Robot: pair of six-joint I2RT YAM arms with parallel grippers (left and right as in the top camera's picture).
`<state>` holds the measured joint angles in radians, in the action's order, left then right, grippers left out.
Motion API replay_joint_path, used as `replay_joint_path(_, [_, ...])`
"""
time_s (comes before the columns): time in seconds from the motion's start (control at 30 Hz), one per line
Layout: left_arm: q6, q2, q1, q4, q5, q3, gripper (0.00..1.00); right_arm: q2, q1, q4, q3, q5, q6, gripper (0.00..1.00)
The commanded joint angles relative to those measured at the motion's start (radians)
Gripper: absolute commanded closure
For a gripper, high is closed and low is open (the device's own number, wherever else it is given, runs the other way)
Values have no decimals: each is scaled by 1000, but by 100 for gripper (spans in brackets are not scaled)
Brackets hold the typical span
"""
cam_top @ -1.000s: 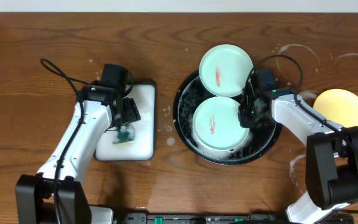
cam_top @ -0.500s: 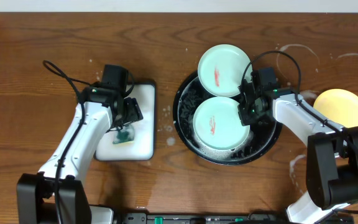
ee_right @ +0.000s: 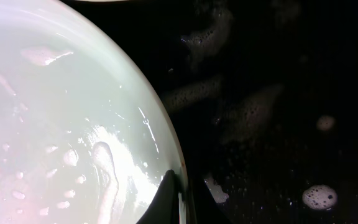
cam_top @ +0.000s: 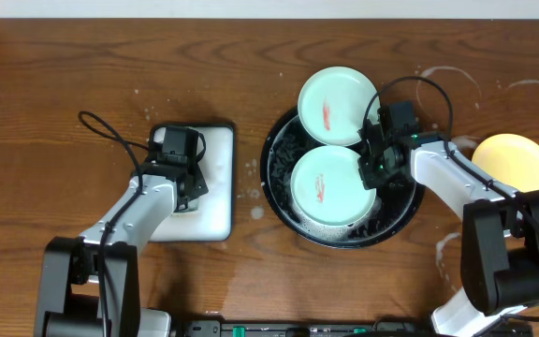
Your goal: Clean dirty plates on tray and stack at the side
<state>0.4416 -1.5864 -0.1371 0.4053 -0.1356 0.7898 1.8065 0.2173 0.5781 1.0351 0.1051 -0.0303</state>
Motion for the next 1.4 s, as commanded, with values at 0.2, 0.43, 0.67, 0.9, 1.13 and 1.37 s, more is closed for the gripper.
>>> replay_joint_path(0.2, [-49, 30, 1, 61, 49, 34, 93, 45, 4, 20, -13, -22, -15, 99])
replay_joint_path(0.43, [-120, 149, 1, 188, 170, 148, 93, 45, 4, 19, -13, -22, 12, 99])
replay_joint_path(0.67, [-119, 175, -68, 327, 220, 331, 93, 45, 4, 14, -13, -23, 60, 99])
replay_joint_path(0.9, [33, 143, -276, 185, 365, 360, 92, 45, 4, 14, -13, -23, 70, 99])
replay_joint_path(1.13, [280, -54, -477, -13, 369, 360, 92, 45, 4, 14, -13, -23, 124, 99])
replay_joint_path(1.37, [475, -298, -550, -232, 538, 360, 93, 45, 5, 14, -13, -22, 139, 99])
